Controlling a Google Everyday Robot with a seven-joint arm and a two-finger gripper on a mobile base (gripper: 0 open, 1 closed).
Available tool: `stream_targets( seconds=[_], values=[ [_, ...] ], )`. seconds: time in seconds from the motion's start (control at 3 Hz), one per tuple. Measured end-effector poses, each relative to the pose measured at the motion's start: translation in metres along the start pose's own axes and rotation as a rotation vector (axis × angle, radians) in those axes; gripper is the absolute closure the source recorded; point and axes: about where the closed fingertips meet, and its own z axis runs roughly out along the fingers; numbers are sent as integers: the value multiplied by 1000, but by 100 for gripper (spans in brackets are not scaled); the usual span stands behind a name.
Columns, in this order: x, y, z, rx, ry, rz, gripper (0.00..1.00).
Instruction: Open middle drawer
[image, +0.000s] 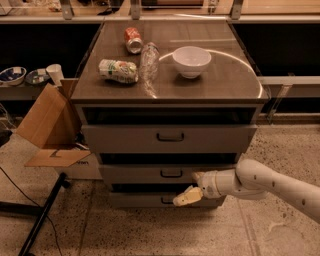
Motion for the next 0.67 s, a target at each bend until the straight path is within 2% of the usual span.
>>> stream_targets(
  seconds=[0.67],
  values=[
    [-26,-27,-1,88,-95,-20,0]
  ],
)
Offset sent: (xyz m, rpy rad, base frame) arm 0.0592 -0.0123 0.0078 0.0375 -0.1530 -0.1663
